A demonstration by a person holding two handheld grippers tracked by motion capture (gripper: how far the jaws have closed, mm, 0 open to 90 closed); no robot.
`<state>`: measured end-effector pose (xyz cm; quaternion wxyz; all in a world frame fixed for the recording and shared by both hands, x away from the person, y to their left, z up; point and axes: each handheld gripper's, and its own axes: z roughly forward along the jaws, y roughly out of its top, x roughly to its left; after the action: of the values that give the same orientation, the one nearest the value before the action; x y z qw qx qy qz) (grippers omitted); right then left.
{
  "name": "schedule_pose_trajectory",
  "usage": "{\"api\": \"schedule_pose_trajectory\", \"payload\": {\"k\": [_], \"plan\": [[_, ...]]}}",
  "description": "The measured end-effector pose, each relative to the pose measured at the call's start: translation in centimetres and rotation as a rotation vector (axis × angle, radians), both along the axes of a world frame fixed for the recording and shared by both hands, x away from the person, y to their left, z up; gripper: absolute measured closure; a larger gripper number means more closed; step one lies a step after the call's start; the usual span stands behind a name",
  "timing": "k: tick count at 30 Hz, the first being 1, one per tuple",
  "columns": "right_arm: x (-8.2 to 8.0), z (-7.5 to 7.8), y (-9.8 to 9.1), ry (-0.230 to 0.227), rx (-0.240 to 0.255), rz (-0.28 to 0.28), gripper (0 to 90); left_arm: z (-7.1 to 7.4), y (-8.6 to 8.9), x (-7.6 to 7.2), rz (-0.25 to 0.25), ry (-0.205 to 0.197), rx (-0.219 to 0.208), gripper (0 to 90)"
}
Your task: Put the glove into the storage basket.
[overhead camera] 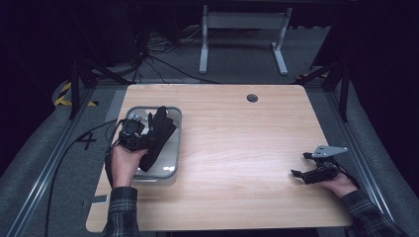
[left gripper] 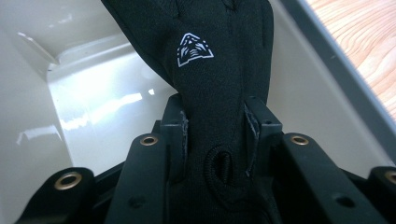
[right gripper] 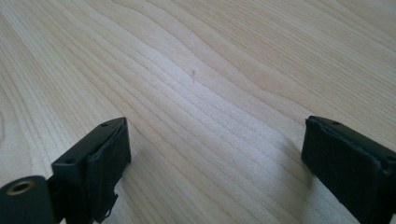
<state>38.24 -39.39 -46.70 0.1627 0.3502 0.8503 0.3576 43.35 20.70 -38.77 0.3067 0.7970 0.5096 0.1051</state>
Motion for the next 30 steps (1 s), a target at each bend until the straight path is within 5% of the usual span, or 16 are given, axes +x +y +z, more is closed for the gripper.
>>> {"api": "schedule_pose_trajectory", "payload": {"k": [13, 20, 30], "plan": [[0.0, 0.0, 0.0, 0.0, 0.0, 0.0, 8.6, -1.7, 0.2, 0.9, 0.018, 0.066, 0.02, 63.6], [0.0, 0.0, 0.0, 0.0, 0.0, 0.0, 8.6, -2.4, 0.5, 1.2, 0.046, 0.097, 0.044, 49.0], [0.0, 0.0, 0.0, 0.0, 0.0, 0.0, 8.6, -1.2, 0.9, 0.6, 0.07, 0.0, 0.0, 27.5]]}}
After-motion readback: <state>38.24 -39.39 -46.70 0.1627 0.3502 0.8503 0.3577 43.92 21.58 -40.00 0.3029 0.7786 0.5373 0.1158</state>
